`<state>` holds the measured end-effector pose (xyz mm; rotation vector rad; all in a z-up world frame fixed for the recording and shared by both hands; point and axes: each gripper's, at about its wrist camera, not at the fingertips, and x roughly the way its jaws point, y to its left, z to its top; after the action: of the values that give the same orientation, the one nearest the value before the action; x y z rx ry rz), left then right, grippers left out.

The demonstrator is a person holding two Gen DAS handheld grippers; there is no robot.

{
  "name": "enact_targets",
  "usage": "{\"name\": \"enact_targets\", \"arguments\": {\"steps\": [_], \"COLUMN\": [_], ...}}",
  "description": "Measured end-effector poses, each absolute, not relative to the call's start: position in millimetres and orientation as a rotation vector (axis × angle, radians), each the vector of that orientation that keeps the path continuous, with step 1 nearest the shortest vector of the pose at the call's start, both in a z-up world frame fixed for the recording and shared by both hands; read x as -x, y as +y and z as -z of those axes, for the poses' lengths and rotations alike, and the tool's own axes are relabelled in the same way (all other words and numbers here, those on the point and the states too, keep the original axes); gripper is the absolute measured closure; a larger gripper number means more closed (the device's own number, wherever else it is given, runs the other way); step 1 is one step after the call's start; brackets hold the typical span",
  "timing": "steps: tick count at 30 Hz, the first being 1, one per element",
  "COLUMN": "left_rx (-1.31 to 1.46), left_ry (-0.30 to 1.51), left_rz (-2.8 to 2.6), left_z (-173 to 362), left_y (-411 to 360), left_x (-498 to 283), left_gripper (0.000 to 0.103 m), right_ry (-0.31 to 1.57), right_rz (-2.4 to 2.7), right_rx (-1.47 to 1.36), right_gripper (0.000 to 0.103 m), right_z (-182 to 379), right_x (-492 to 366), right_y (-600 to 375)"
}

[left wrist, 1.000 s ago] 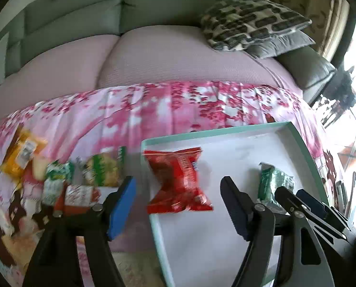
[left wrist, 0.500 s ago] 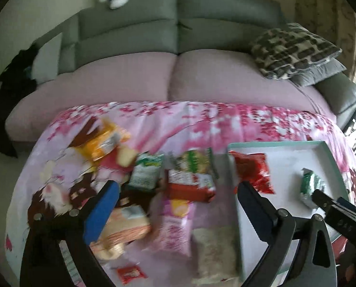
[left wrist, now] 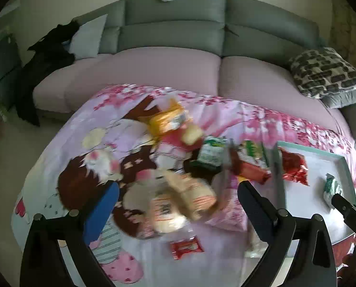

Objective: Organize snacks
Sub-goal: 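Move both open grippers back over the snack pile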

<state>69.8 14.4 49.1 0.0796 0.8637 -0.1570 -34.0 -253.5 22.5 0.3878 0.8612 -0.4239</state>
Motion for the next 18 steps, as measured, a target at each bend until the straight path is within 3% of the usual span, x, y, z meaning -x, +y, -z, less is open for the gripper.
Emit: {"name": "enact_targets", "arguments": {"steps": [18], "left_rx": [0.017], "left_ry": [0.876], "left_rz": [0.010], "left_z": [-42.8], "left_y": [105.2], "left_x": [-72.9], "left_gripper": [0.004], "right_ry": [0.910], "right_rz": [0.175], "right_rx": [-0.323], "right_gripper": [0.000], "right_z": [-11.0], "right_x": [-6.8], "right_y": [-154.8]}}
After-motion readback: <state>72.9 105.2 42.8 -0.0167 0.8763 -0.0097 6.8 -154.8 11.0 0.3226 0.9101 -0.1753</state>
